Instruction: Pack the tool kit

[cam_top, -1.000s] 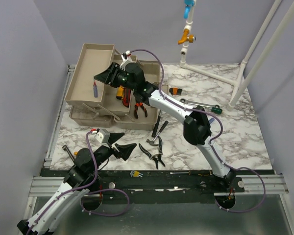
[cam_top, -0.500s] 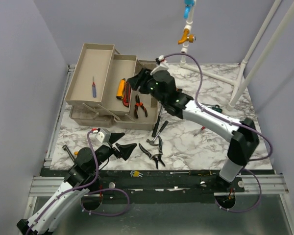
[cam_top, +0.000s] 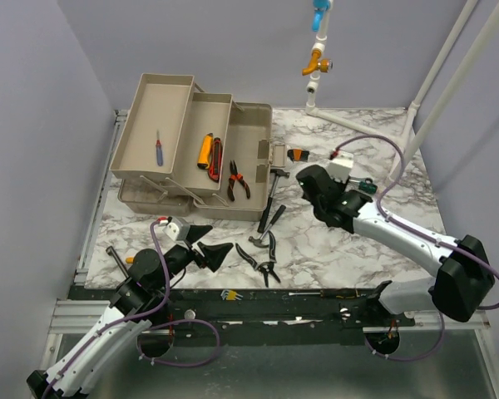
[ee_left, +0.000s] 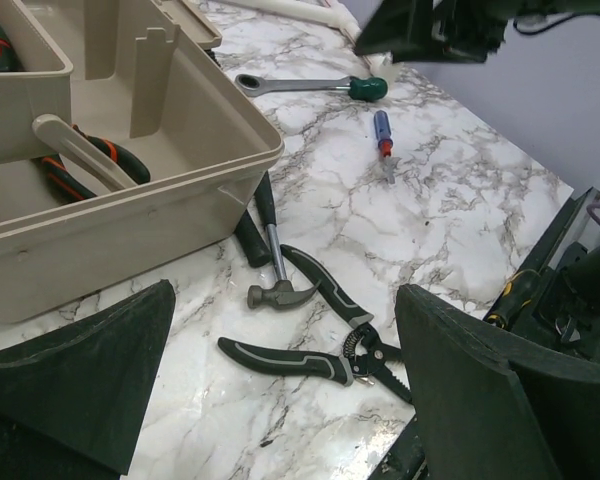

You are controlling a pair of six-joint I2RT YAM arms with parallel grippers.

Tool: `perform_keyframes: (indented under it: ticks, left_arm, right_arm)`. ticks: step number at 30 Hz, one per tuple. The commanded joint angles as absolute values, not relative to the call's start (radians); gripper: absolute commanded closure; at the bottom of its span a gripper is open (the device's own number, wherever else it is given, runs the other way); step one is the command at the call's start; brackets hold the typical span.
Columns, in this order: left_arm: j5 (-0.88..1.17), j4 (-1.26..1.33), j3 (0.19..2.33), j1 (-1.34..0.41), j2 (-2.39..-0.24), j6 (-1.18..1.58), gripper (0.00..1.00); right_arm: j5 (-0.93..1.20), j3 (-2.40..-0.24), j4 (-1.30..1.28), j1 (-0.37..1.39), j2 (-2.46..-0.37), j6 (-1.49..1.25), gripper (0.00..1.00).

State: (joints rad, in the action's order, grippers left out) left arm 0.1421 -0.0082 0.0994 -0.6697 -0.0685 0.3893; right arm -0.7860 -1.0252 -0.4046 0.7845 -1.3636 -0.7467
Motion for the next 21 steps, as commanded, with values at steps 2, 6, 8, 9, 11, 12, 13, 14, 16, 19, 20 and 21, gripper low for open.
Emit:
perform_keyframes:
  ticks: [2, 6, 8, 9, 11, 12, 13, 14, 16, 19, 20, 21]
  left_arm:
    - [0.161, 0.031, 0.096, -0.672, -0.077, 0.391, 0.05]
    - [0.162, 0.031, 0.095, -0.672, -0.075, 0.391, 0.06]
    - [0.165, 0.029, 0.096, -0.672, -0.075, 0.392, 0.06]
    - [0.166, 0.027, 0.097, -0.673, -0.075, 0.393, 0.06]
    - [0.166, 0.021, 0.098, -0.672, -0.071, 0.393, 0.06]
    - [0.166, 0.019, 0.098, -0.672, -0.068, 0.393, 0.06]
    - [0.164, 0.014, 0.098, -0.672, -0.061, 0.391, 0.06]
    - [0.16, 0.01, 0.098, -0.672, -0.056, 0.391, 0.06]
    - [0.157, 0.002, 0.097, -0.672, -0.042, 0.392, 0.05]
    - [0.152, 0.002, 0.097, -0.672, -0.023, 0.393, 0.05]
    - [0.152, 0.002, 0.097, -0.672, -0.018, 0.393, 0.05]
    - [0.151, -0.019, 0.097, -0.672, -0.016, 0.393, 0.05]
  right_arm:
    - [-0.818, -0.839, -0.591, 0.572, -1.25, -0.983, 0.44]
    - [-0.755, -0.797, -0.588, 0.455, -1.284, -1.046, 0.44]
    - [-0.768, -0.822, -0.606, 0.437, -1.348, -1.075, 0.44]
    - [-0.774, -0.838, -0.615, 0.433, -1.377, -1.085, 0.44]
    - [-0.786, -0.868, -0.617, 0.43, -1.435, -1.097, 0.44]
    - [-0.791, -0.878, -0.617, 0.429, -1.46, -1.109, 0.44]
    - [-0.798, -0.884, -0.613, 0.426, -1.479, -1.12, 0.44]
    - [-0.805, -0.891, -0.612, 0.422, -1.496, -1.129, 0.44]
    - [-0.815, -0.892, -0.608, 0.408, -1.519, -1.14, 0.45]
    - [-0.815, -0.878, -0.574, 0.38, -1.543, -1.134, 0.45]
    - [-0.811, -0.873, -0.563, 0.372, -1.549, -1.126, 0.46]
    - [-0.806, -0.87, -0.551, 0.364, -1.562, -1.123, 0.46]
